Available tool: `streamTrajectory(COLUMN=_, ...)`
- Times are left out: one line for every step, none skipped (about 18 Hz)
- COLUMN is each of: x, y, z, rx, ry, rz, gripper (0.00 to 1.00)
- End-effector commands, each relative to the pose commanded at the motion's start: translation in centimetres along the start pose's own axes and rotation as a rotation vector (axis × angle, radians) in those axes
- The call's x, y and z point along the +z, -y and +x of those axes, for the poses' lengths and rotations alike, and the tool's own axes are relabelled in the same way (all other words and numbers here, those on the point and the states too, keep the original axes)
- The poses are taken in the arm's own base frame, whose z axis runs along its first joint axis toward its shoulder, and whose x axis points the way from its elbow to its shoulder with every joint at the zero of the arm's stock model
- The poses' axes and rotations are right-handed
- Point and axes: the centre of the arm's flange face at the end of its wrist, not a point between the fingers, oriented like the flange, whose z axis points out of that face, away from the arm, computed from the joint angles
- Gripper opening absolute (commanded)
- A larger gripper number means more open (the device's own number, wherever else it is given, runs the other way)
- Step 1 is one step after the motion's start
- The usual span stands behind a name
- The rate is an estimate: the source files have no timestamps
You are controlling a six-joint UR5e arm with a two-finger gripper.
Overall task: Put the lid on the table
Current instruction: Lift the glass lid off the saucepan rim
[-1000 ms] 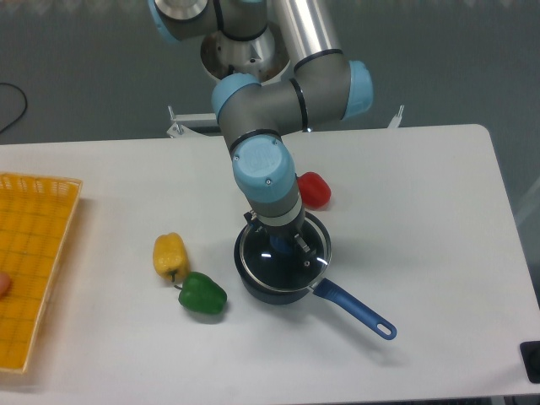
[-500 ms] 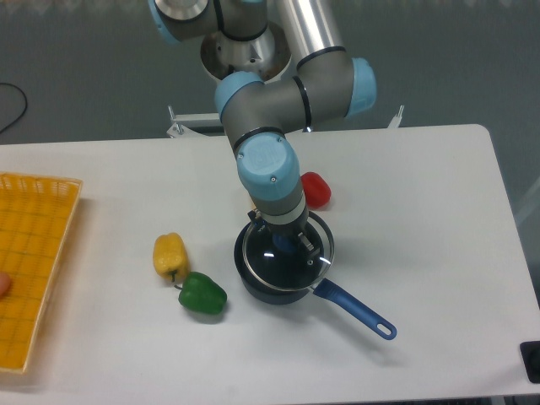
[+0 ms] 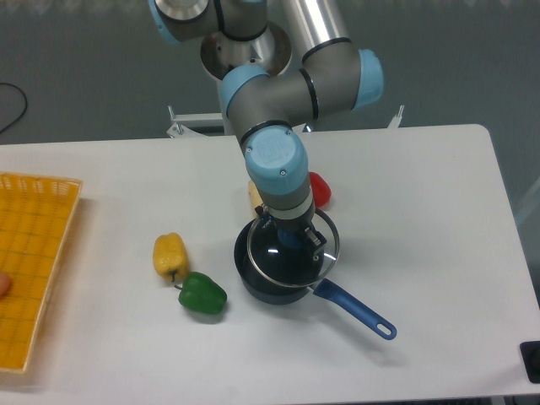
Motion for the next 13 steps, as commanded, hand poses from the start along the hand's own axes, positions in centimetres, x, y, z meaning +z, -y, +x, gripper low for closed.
streamTrajectory(x=-0.1, y=-0.1, z=0.0, rx=-0.002, ry=0.001, rz=0.000, gripper=0.51)
streamTrajectory(x=-0.2, y=-0.1, z=-0.1, rx=-0.002, ry=0.003, rz=0.001, gripper=0.51)
streamTrajectory(x=-0.2, y=-0.1, z=-0.1, rx=-0.002, ry=-0.001, rz=0.001, gripper=0.51)
streamTrajectory(x=-0.2, y=-0.1, z=-0.1, rx=-0.002, ry=-0.002, rz=0.004, gripper=0.51)
streamTrajectory(x=-0.2, y=-0.1, z=-0.1, rx=-0.003, ry=-0.004, rz=0.007, gripper=0.51)
streamTrajectory(x=-0.2, y=-0.1, z=-0.1, rx=-0.003, ry=-0.004, rz=0.007, gripper=0.51)
streamTrajectory(x=-0.2, y=-0.1, z=-0.1, rx=-0.003, ry=-0.004, rz=0.007, gripper=0.51)
streamTrajectory(x=-0.2, y=-0.1, z=-0.1, rx=-0.003, ry=-0.004, rz=0.007, gripper=0.51)
streamTrajectory(x=-0.2, y=-0.1, z=-0.1, rx=-0.003, ry=-0.004, rz=0.007, gripper=0.51)
streamTrajectory(x=-0.2, y=-0.2, z=-0.2, rx=-0.004, ry=-0.004, rz=0.007, gripper=0.51)
streamTrajectory(x=-0.2, y=-0.2, z=-0.2, rx=-0.004, ry=-0.004, rz=0.007, gripper=0.51)
streamTrajectory(x=-0.3, y=-0.6, z=-0.4, rx=-0.011, ry=-0.003, rz=0.008, gripper=0.51)
streamTrajectory(x=-0.4, y=-1.3, z=-0.7, rx=-0.022, ry=-0.003, rz=0.008, gripper=0.51)
